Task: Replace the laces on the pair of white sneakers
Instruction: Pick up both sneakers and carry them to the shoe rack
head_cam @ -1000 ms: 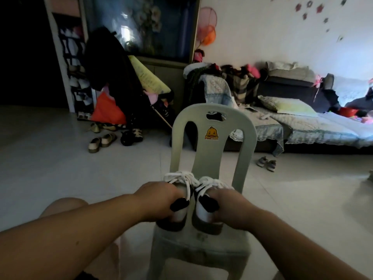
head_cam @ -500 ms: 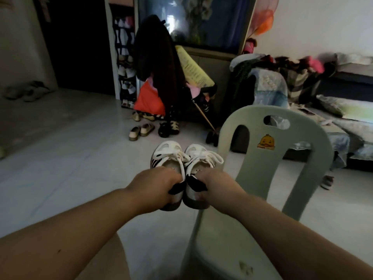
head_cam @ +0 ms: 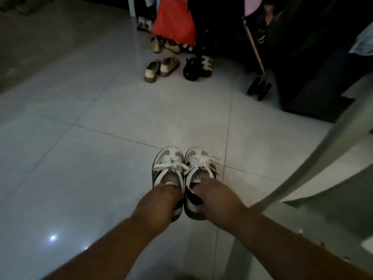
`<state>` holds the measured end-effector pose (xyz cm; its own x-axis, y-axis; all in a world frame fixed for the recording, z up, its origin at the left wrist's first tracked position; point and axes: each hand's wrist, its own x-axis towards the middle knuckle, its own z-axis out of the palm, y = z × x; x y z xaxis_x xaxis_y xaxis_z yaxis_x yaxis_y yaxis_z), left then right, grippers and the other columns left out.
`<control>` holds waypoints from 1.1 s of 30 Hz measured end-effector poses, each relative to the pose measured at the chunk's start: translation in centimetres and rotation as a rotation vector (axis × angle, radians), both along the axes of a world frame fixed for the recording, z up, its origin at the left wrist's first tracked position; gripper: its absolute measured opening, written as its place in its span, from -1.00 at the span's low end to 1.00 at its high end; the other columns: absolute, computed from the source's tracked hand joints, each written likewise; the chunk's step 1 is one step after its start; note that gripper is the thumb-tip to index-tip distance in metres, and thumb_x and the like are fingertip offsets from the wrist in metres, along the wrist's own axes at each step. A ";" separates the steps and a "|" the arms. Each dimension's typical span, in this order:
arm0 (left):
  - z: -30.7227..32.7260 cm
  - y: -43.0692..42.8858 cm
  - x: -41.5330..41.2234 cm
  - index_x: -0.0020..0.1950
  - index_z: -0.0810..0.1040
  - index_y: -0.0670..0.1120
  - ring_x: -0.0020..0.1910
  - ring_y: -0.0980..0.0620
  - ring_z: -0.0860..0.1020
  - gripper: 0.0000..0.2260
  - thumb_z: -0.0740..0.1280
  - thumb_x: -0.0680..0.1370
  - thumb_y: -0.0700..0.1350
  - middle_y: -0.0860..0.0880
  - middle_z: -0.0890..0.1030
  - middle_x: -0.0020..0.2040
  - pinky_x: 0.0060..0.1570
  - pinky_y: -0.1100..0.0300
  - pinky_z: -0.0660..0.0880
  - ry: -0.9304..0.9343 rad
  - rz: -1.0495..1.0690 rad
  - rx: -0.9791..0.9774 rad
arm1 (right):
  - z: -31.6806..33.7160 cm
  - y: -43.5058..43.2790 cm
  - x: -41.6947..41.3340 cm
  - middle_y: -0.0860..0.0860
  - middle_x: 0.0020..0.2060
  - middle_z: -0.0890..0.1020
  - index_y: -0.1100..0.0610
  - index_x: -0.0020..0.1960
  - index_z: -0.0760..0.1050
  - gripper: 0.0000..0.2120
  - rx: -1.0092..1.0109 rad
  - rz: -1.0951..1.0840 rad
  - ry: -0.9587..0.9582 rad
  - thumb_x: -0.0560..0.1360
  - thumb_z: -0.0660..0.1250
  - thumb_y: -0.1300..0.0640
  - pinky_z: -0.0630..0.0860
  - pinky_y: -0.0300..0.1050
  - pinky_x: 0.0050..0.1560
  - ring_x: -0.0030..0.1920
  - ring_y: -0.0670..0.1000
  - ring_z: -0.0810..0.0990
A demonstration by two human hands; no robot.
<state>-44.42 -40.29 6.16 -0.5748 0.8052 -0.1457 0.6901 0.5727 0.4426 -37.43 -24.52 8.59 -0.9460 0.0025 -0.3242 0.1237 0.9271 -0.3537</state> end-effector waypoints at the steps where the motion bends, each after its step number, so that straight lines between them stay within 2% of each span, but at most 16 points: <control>1: -0.7 0.0 1.2 0.02 0.57 -0.09 -0.03 -0.06 0.53 -0.88 0.33 0.50 -0.16 -0.04 0.58 -0.04 -0.03 0.18 0.43 -0.029 0.031 -0.025 | -0.1 0.2 0.2 0.16 0.13 0.55 0.17 0.15 0.53 -0.73 0.004 0.027 -0.040 0.48 0.30 0.12 0.38 -0.09 0.19 0.17 0.17 0.47; 4: -1.1 -0.2 3.9 0.13 0.57 -0.07 0.10 -0.05 0.50 -0.80 0.29 0.53 -0.18 -0.03 0.57 0.07 0.08 0.19 0.39 -0.172 0.145 -0.021 | 0.3 0.9 1.3 0.17 0.15 0.53 0.19 0.20 0.51 -0.68 0.025 0.074 -0.096 0.47 0.30 0.14 0.35 -0.08 0.17 0.20 0.17 0.45; 8: 3.0 -1.7 3.6 0.27 0.54 0.00 0.18 -0.02 0.46 -0.70 0.30 0.54 -0.11 -0.01 0.55 0.20 0.15 0.26 0.32 -0.234 0.209 -0.015 | 4.3 -0.3 2.2 0.16 0.08 0.56 0.18 0.15 0.54 -0.69 0.042 0.077 -0.145 0.43 0.28 0.15 0.43 -0.04 0.07 0.13 0.19 0.50; 10: 7.0 -2.3 3.1 0.31 0.52 -0.02 0.21 -0.04 0.43 -0.68 0.27 0.55 -0.13 -0.03 0.53 0.24 0.19 0.24 0.32 -0.241 0.191 -0.045 | 7.6 -1.2 2.0 0.08 -0.13 0.61 0.12 -0.04 0.60 -0.69 0.018 0.088 -0.151 0.33 0.19 0.03 0.55 -0.08 -0.17 -0.10 0.14 0.61; 12: 11.8 -2.8 2.5 0.32 0.49 0.01 0.22 0.00 0.41 -0.68 0.24 0.57 -0.11 -0.01 0.51 0.25 0.20 0.27 0.30 -0.217 0.159 -0.052 | 11.1 -1.4 1.5 -0.02 -0.28 0.61 0.03 -0.19 0.60 -0.67 0.021 0.061 -0.167 0.22 0.15 -0.05 0.55 -0.20 -0.35 -0.28 0.04 0.63; 14: 17.1 -3.4 1.4 0.32 0.47 0.03 0.22 0.01 0.40 -0.68 0.23 0.57 -0.10 0.02 0.50 0.25 0.18 0.29 0.28 -0.189 0.143 -0.047 | 16.8 -2.0 0.2 0.02 -0.20 0.63 0.05 -0.10 0.62 -0.67 0.051 0.107 -0.143 0.23 0.22 -0.02 0.56 -0.20 -0.22 -0.18 0.07 0.64; 15: 19.9 -3.8 0.7 0.31 0.48 0.04 0.21 0.02 0.41 -0.68 0.23 0.56 -0.08 0.04 0.50 0.25 0.18 0.29 0.29 -0.181 0.141 -0.035 | 19.8 -2.3 -0.5 0.08 -0.08 0.63 0.10 0.02 0.60 -0.65 0.003 0.117 -0.176 0.30 0.25 0.03 0.54 -0.14 -0.06 -0.04 0.13 0.61; 17: 25.8 -4.9 -1.1 0.24 0.51 0.06 0.16 0.05 0.44 -0.72 0.23 0.54 -0.05 0.05 0.53 0.20 0.15 0.30 0.33 -0.169 0.148 0.030 | 26.2 -3.1 -2.5 0.12 0.17 0.53 0.13 0.25 0.49 -0.62 0.055 0.134 -0.173 0.45 0.28 0.09 0.39 -0.10 0.19 0.22 0.16 0.45; 19: 32.0 -6.3 -3.8 0.14 0.56 0.02 0.10 0.04 0.50 -0.73 0.19 0.51 0.00 0.03 0.57 0.13 0.07 0.31 0.35 -0.160 0.111 0.054 | 32.8 -4.4 -4.9 0.11 0.24 0.47 0.11 0.33 0.42 -0.60 0.086 0.138 -0.151 0.50 0.28 0.10 0.33 -0.12 0.23 0.28 0.12 0.38; 22: 41.3 -8.6 -8.7 -0.02 0.59 -0.09 -0.03 0.01 0.51 -0.80 0.25 0.50 -0.04 -0.03 0.59 -0.02 -0.08 0.32 0.28 -0.128 0.080 0.060 | 41.4 -7.1 -8.7 0.12 0.22 0.48 0.11 0.32 0.42 -0.61 0.089 0.115 -0.081 0.50 0.29 0.10 0.35 -0.10 0.21 0.24 0.14 0.40; 23: 44.0 -9.4 -10.3 -0.03 0.58 -0.09 -0.05 0.01 0.51 -0.85 0.30 0.51 -0.06 -0.03 0.58 -0.04 -0.09 0.30 0.28 -0.091 0.061 0.066 | 43.7 -8.0 -9.9 0.12 0.17 0.50 0.10 0.23 0.47 -0.68 0.079 0.116 -0.063 0.49 0.30 0.10 0.37 -0.11 0.16 0.20 0.14 0.42; 25: 49.0 -11.5 -13.6 0.03 0.57 -0.06 -0.01 0.02 0.50 -0.86 0.32 0.52 -0.05 -0.01 0.57 -0.02 -0.07 0.28 0.32 0.027 0.028 0.066 | 48.5 -10.2 -12.8 0.07 -0.05 0.54 0.04 -0.09 0.48 -0.92 0.040 0.072 -0.006 0.42 0.33 0.16 0.38 -0.16 -0.05 0.02 0.11 0.49; 26: 50.8 -12.5 -14.8 0.04 0.56 -0.04 0.01 0.02 0.51 -0.86 0.32 0.51 -0.05 0.00 0.57 0.01 -0.03 0.26 0.38 0.030 0.031 0.061 | 50.4 -11.1 -13.8 0.04 -0.14 0.53 0.06 -0.18 0.45 -0.93 0.024 0.041 0.010 0.39 0.34 0.19 0.35 -0.17 -0.13 -0.08 0.08 0.49; 27: 53.0 -13.8 -16.2 0.01 0.56 -0.04 0.03 0.01 0.51 -0.86 0.33 0.50 -0.04 -0.01 0.58 0.02 0.00 0.23 0.43 0.015 0.041 0.061 | 52.4 -12.2 -15.2 0.03 -0.17 0.52 0.10 -0.19 0.47 -0.95 -0.007 0.032 0.045 0.39 0.34 0.19 0.33 -0.17 -0.16 -0.12 0.05 0.47; 29: 56.5 -15.9 -18.0 -0.07 0.53 -0.03 -0.01 0.01 0.52 -0.91 0.33 0.48 -0.03 0.00 0.57 0.00 -0.01 0.20 0.45 0.020 0.036 0.026 | 55.9 -14.0 -17.2 0.02 -0.12 0.53 0.14 -0.06 0.52 -0.91 -0.011 0.054 0.084 0.44 0.34 0.16 0.27 -0.20 -0.17 -0.10 0.01 0.44; 33: 61.5 -18.7 -19.9 -0.18 0.49 -0.07 -0.12 -0.01 0.55 -0.94 0.35 0.47 -0.15 -0.05 0.60 -0.11 -0.13 0.25 0.44 0.002 0.094 0.012 | 60.8 -16.5 -20.1 -0.15 -0.20 0.38 -0.01 -0.05 0.44 -0.88 -0.072 0.145 0.090 0.47 0.36 0.14 0.25 -0.33 -0.26 -0.08 -0.08 0.36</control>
<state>-64.27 -58.98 67.66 -0.6485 0.7492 -0.1349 0.6344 0.6298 0.4482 -57.51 -40.97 69.41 -0.9600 -0.1557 -0.2328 -0.0441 0.9049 -0.4234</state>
